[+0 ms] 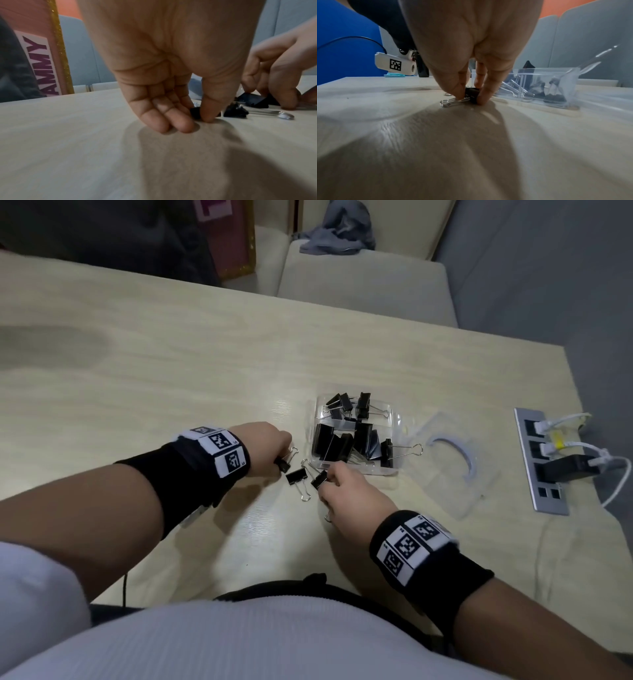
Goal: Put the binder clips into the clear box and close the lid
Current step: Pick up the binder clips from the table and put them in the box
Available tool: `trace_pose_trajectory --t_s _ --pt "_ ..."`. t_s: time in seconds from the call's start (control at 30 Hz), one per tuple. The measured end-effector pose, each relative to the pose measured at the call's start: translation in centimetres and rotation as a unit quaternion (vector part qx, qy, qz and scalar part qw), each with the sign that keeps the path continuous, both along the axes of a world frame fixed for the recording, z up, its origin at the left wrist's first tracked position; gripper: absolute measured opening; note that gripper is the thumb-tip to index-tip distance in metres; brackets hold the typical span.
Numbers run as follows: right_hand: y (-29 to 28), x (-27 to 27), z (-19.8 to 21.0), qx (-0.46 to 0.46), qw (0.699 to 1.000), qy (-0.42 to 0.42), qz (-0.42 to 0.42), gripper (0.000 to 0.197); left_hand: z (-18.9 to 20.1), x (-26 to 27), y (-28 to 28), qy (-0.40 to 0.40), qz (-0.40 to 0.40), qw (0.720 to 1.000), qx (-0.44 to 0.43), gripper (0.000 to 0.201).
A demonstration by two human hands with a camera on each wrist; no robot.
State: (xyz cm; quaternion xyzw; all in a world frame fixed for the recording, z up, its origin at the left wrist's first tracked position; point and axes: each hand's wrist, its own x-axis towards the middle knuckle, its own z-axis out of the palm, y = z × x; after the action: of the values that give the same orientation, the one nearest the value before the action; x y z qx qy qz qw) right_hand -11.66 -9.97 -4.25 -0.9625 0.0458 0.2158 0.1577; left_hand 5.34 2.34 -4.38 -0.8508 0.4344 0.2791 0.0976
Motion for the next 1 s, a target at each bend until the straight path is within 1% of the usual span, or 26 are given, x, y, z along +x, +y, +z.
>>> trace_pose_trajectory --t_s 0.07,0.1,0.17,0.23,0.33,0.43,0.5,0.6,0.63,0.67,0.73,0.77,0.83,0.93,1.0 --pt "-0.3 -0.2 -0.3 -0.011 1.0 -0.005 -0.001 0.025 0.2 -0.1 -0.1 -0.007 -0.002 1.0 -0.007 0.028" --pt "-0.4 -0.3 -0.3 -0.011 1.0 -0.007 -0.007 0.022 0.3 -0.1 -0.1 -0.007 -0.004 1.0 -0.009 0.032" --pt "-0.6 -0.4 -0.5 -0.006 1.0 -0.013 -0.014 0.019 0.5 -0.1 -0.3 0.012 0.004 1.0 -0.021 0.043" --pt "-0.9 -0.3 -0.7 0.01 0.999 -0.022 -0.022 0.018 0.7 -0.1 -0.5 0.04 0.021 0.998 -0.042 0.047" --pt "-1.2 0.1 -0.4 0.056 0.997 -0.036 -0.027 0.02 0.4 -0.3 -0.7 0.048 0.011 0.998 -0.04 0.035" --pt "-1.5 0.7 1.1 0.107 0.988 -0.095 -0.051 0.016 0.2 -0.5 -1.0 0.035 -0.007 0.999 -0.023 0.024" --pt "-2.1 1.4 2.5 0.132 0.972 -0.16 -0.107 0.016 0.2 -0.5 -1.1 0.039 -0.007 0.999 -0.019 0.024" --pt "-4.0 3.0 4.4 0.134 0.928 -0.248 -0.243 0.018 0.4 -0.5 -1.1 0.045 0.003 0.999 -0.027 0.025" --pt "-4.9 3.6 4.9 0.124 0.916 -0.258 -0.281 0.021 0.4 -0.5 -1.0 0.043 0.005 0.999 -0.03 0.026" --pt "-5.7 4.1 5.2 0.113 0.91 -0.253 -0.31 0.028 0.4 -0.4 -1.0 0.042 0.009 0.999 -0.032 0.026" --pt "-6.8 4.4 5.3 0.096 0.912 -0.216 -0.336 0.044 0.4 -0.3 -0.9 0.037 0.02 0.998 -0.04 0.028" --pt "-6.8 4.3 5.2 0.091 0.916 -0.206 -0.331 0.047 0.4 -0.2 -0.8 0.033 0.027 0.998 -0.048 0.028" --pt "-5.7 3.8 4.7 0.08 0.934 -0.209 -0.279 0.043 0.4 0.3 -0.7 0.024 0.049 0.996 -0.065 0.028" --pt "-2.7 2.8 3.2 0.073 0.971 -0.184 -0.132 0.025 0.9 1.3 -0.7 0.022 0.098 0.991 -0.087 0.029" --pt "-0.9 2.3 2.1 0.06 0.988 -0.141 -0.032 0.026 1.6 2.0 -0.9 0.007 0.117 0.986 -0.115 0.022"
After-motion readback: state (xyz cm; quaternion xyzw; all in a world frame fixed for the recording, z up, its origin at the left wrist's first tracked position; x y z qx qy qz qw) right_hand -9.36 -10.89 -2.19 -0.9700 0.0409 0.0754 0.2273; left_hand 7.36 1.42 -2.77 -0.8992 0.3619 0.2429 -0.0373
